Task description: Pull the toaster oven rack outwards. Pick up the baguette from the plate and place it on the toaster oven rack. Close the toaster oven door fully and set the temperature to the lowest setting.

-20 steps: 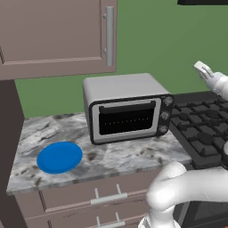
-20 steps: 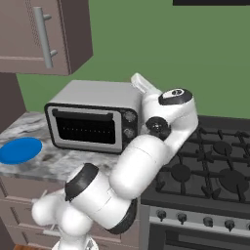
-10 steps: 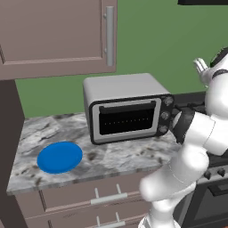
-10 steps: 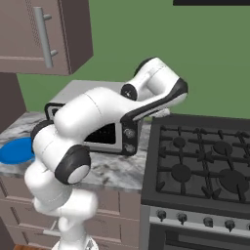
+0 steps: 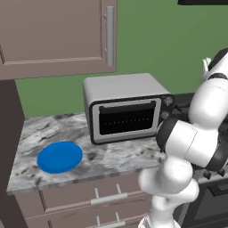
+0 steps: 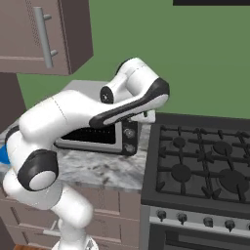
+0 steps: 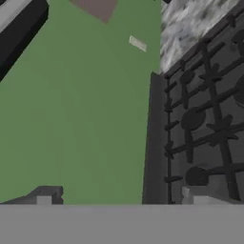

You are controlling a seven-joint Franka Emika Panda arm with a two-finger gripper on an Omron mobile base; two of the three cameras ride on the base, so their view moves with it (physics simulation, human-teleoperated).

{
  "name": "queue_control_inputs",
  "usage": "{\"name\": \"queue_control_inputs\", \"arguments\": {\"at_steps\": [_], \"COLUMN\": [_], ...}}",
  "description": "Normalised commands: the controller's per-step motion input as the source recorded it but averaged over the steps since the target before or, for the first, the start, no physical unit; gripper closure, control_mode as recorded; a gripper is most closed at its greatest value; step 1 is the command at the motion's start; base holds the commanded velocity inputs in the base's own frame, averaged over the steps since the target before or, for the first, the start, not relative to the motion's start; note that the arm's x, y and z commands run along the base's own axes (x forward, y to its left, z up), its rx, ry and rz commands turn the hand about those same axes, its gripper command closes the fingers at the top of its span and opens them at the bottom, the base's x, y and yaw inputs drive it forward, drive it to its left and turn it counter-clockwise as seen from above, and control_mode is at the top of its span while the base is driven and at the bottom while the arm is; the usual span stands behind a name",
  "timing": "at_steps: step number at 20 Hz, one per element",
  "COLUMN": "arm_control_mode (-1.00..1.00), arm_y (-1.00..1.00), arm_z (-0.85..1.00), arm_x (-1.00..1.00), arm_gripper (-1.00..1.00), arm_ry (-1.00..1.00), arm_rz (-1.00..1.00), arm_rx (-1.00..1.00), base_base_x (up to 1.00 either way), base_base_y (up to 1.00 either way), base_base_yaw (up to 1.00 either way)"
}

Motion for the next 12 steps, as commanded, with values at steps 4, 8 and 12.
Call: {"name": "queue_control_inputs", "arguments": {"at_steps": [4, 8, 12], "arm_control_mode": [-1.00, -1.00, -1.00], "arm_y": [0.75, 0.51, 0.21], "arm_z": [1.00, 0.83, 0.39], "arm_x": [-0.04, -0.28, -0.21], "arm_gripper": [-1.00, -1.00, -1.00], "arm_ry": [0.38, -0.07, -0.25], "arm_rz": [0.12, -0.42, -0.47], "arm_rx": [-0.11, 0.45, 0.67], "base_base_x": [0.00, 0.00, 0.00], "base_base_y": [0.00, 0.00, 0.00], "base_base_yaw": [0.00, 0.00, 0.00]}}
